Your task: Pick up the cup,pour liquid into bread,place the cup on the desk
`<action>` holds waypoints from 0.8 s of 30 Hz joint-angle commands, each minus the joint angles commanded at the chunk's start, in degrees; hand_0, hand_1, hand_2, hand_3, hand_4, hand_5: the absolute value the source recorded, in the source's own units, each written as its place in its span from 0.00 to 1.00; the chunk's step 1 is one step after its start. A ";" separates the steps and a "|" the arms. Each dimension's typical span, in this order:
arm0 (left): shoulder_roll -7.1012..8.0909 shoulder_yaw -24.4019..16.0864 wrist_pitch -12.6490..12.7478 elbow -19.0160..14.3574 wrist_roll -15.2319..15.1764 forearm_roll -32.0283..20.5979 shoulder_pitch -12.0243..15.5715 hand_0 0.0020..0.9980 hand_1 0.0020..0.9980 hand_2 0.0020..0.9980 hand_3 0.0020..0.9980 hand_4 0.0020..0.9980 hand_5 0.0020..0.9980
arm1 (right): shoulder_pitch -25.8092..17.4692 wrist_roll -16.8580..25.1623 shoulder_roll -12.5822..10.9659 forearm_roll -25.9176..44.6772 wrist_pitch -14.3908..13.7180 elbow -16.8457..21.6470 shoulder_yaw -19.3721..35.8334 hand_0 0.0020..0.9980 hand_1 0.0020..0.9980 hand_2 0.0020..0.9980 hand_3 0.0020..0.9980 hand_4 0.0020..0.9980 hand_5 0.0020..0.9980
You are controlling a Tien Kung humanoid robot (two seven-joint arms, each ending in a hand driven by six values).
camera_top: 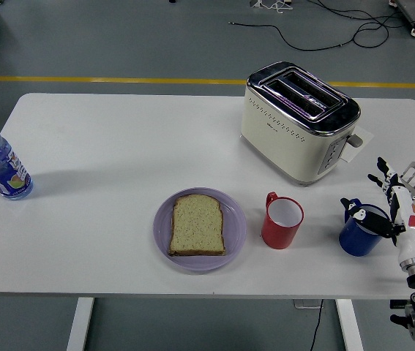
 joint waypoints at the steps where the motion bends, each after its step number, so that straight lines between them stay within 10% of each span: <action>1: 0.00 0.00 0.01 0.00 -0.01 0.05 0.03 0.64 0.66 0.68 0.52 0.24 0.85 | -0.27 0.05 0.05 0.03 -0.10 0.62 0.11 0.97 0.86 0.98 1.00 0.92 0.09; 18: 0.00 0.79 -0.01 0.05 0.00 -0.02 0.58 0.64 0.66 0.68 0.52 0.24 0.86 | -2.78 -3.29 -0.80 1.06 -1.82 14.94 4.91 0.95 0.85 0.95 1.00 0.91 0.10; 19: 0.00 0.89 -0.01 0.05 0.00 -0.07 0.62 0.64 0.66 0.67 0.52 0.24 0.86 | -2.96 -3.79 -0.82 2.41 -1.37 16.22 5.51 0.81 0.71 0.79 0.78 0.69 0.08; 24: 0.00 1.22 -0.02 0.05 0.01 -0.24 0.78 0.64 0.66 0.67 0.52 0.24 0.86 | -3.55 -6.14 -1.04 9.04 1.35 20.39 7.41 0.81 0.71 0.79 0.78 0.69 0.08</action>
